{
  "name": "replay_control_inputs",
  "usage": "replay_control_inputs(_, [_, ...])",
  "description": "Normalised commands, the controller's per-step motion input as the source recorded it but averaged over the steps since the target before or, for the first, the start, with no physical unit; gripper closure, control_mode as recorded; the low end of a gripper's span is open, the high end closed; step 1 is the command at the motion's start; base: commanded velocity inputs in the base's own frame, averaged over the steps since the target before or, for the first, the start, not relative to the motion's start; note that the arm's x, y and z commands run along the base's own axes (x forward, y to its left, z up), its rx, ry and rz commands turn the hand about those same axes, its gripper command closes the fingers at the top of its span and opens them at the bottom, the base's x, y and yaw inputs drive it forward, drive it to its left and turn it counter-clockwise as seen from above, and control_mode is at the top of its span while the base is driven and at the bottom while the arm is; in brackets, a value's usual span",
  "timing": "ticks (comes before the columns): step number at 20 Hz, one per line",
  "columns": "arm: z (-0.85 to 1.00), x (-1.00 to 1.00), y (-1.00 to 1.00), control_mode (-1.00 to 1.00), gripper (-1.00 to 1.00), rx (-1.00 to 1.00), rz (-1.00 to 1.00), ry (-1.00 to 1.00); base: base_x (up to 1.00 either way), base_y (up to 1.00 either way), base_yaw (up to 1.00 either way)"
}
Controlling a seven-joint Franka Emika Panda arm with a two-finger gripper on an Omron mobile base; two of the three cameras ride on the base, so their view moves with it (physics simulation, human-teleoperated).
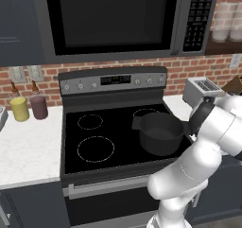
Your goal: Put the lemon wedge and cucumber in the pot. Retrieve the spatula and lightly stir the vegetables in the pot.
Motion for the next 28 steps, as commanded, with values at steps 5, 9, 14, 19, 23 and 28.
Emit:
replay_control_inputs(5, [-0.18,0.13,-0.01,-1.0,-1.0,0.0,0.02,0.0,0.0,0.0,0.0])
replay_control_inputs(9, [-0.07,0.11,-0.1,-1.0,-1.0,0.0,0.04,-0.05,0.0,0.0,0.0])
replay_control_inputs(14, [-0.01,0.01,-0.18,-1.0,-1.0,0.0,0.06,-0.07,0.0,0.0,0.0])
replay_control_inputs(19, [-0.06,0.0,-0.15,-1.0,-1.0,0.0,0.07,-0.05,0.0,0.0,0.0])
replay_control_inputs(23, [-0.07,0.01,-0.04,-1.0,-1.0,0.0,0.08,-0.09,0.0,0.0,0.0])
replay_control_inputs(28, [-0.14,0.16,0.0,-1.0,-1.0,0.0,0.07,-0.05,0.0,0.0,0.0])
